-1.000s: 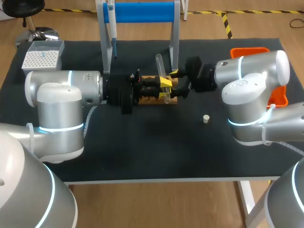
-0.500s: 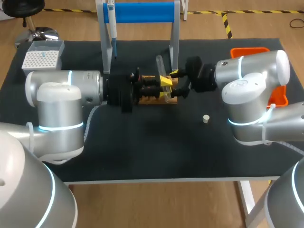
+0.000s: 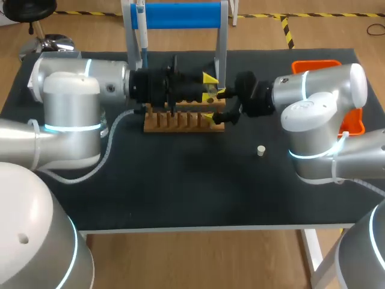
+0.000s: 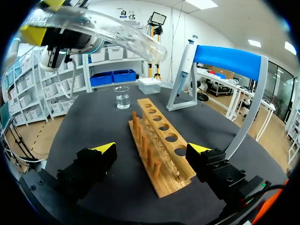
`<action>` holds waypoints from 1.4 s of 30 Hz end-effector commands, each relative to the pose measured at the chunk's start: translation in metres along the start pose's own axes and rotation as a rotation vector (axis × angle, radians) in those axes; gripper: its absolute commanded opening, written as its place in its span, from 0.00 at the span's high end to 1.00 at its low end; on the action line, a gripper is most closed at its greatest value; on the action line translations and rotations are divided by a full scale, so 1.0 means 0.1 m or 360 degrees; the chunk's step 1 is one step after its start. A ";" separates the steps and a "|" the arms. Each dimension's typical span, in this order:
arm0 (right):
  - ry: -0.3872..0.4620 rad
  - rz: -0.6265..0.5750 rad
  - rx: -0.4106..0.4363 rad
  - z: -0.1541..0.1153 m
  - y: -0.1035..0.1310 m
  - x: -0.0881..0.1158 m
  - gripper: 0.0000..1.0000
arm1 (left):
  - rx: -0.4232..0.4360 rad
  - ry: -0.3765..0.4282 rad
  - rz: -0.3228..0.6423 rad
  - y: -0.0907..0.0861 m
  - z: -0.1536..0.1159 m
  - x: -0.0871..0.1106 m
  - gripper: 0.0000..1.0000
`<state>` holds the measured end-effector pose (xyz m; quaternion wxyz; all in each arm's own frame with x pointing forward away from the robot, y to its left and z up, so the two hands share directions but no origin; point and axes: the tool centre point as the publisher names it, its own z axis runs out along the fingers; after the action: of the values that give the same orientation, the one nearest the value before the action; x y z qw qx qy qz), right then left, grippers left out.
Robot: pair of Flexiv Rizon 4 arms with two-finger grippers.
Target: Invert the test tube, pick up the pipette, mount the tip to pipette, aspirate from beaker and dispense into the tube, eject the tip, return the pipette, and cap with the stopper.
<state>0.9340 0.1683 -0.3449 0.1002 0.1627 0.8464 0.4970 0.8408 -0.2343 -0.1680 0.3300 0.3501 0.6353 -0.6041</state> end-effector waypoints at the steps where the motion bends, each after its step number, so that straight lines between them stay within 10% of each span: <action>1: -0.0001 0.0000 -0.0002 0.00 0.00 0.00 0.00 | -0.0007 0.0038 -0.0185 0.09 0.00 -0.06 1.00; 26: -0.0001 0.0000 -0.0002 0.00 0.00 0.00 0.00 | 0.0004 -0.0078 -0.1067 0.48 -0.01 -0.13 1.00; 42: -0.0001 0.0000 -0.0002 0.00 0.00 0.00 0.00 | 0.0004 -0.0099 -0.1078 0.50 -0.01 -0.15 1.00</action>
<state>0.9340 0.1683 -0.3452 0.1005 0.1626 0.8461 0.4976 0.8904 -0.2319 -0.1819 0.1300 0.1009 0.7039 -0.6910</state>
